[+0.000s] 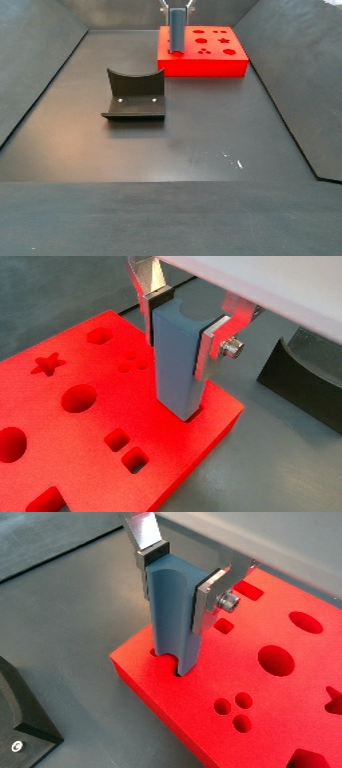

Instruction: Insert the arch object.

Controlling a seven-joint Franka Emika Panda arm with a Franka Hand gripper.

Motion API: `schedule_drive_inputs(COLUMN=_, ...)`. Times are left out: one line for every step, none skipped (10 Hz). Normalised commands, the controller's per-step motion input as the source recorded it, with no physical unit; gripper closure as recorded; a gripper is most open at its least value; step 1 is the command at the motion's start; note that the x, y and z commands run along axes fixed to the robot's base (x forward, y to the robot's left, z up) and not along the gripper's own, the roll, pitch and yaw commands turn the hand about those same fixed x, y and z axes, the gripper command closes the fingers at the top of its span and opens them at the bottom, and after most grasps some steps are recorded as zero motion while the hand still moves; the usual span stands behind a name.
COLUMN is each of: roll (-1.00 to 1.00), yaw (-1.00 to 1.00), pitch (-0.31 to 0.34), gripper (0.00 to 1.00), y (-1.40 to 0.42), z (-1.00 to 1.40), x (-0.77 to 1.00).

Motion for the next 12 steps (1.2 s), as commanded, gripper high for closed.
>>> schedule_drive_inputs(roll=0.02, yaw=0.00, pitch=0.000, gripper=1.00, y=0.09, z=-0.41, x=0.34)
schedule_drive_inputs(roll=0.03, yaw=0.00, pitch=0.000, gripper=1.00, y=0.07, z=-0.41, x=0.39)
schedule_drive_inputs(roll=0.05, yaw=0.00, pitch=0.000, gripper=1.00, y=0.00, z=-0.43, x=0.10)
schedule_drive_inputs(roll=0.09, yaw=-0.01, pitch=0.000, gripper=1.00, y=0.00, z=-0.51, x=0.00)
schedule_drive_inputs(roll=0.13, yaw=-0.05, pitch=-0.027, gripper=1.00, y=0.00, z=-0.78, x=0.00)
schedule_drive_inputs(roll=0.14, yaw=-0.09, pitch=-0.053, gripper=1.00, y=0.00, z=-1.00, x=0.00)
schedule_drive_inputs(roll=0.13, yaw=-0.07, pitch=-0.056, gripper=1.00, y=0.00, z=-1.00, x=0.00)
schedule_drive_inputs(roll=0.14, yaw=-0.06, pitch=-0.059, gripper=1.00, y=0.00, z=-1.00, x=0.00)
schedule_drive_inputs(roll=0.17, yaw=-0.05, pitch=-0.091, gripper=1.00, y=-0.01, z=-0.93, x=-0.02)
schedule_drive_inputs(roll=0.18, yaw=-0.06, pitch=-0.093, gripper=1.00, y=-0.03, z=-0.92, x=0.00)
schedule_drive_inputs(roll=0.01, yaw=-0.04, pitch=0.000, gripper=1.00, y=0.04, z=-0.29, x=0.00)
schedule_drive_inputs(roll=0.00, yaw=0.00, pitch=0.000, gripper=1.00, y=0.00, z=0.00, x=0.00)
